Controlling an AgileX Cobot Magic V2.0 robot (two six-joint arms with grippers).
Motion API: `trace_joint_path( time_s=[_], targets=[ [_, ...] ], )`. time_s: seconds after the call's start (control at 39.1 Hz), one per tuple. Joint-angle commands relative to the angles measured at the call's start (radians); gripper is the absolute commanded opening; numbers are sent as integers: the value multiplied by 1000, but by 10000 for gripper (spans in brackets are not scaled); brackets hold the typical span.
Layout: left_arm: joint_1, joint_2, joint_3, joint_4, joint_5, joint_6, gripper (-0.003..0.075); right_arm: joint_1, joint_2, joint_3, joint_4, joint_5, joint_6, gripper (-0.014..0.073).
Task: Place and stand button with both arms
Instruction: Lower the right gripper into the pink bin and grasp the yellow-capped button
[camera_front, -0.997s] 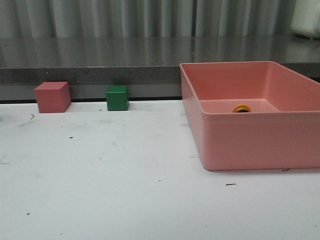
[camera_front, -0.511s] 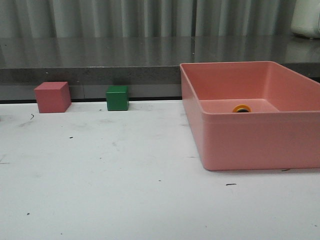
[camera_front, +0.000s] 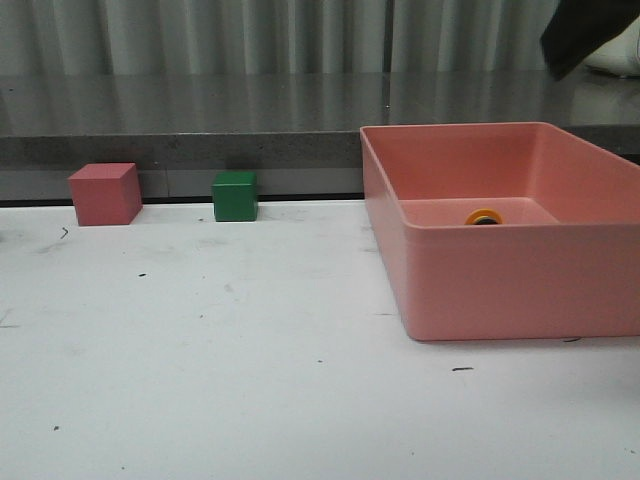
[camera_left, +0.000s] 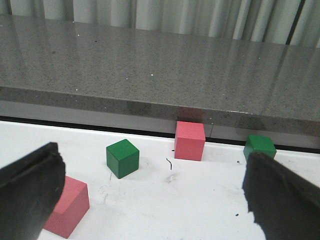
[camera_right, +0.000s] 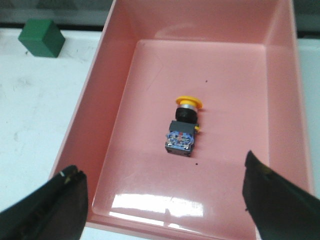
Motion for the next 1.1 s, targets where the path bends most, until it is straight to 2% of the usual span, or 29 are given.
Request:
trace_joint_path(
  time_s=[0.0, 0.13, 0.38, 0.51, 0.87, 1.07],
  targets=[
    [1, 12, -39, -2, -75, -7, 692, 6, 83, -92, 6, 21, -13, 643],
    [1, 12, -39, -2, -75, -7, 692, 3, 229, -195, 6, 91, -13, 643],
    [1, 12, -39, -2, -75, -7, 692, 2, 445, -344, 6, 102, -12, 643],
    [1, 12, -39, -2, -75, -7, 692, -18, 557, -438, 5, 126, 68, 643],
    [1, 12, -39, -2, -73, -7, 692, -38, 739, -618, 5, 219, 100, 643],
    [1, 12, -39, -2, -73, -7, 692, -38, 786, -661, 5, 255, 100, 624]
  ],
)
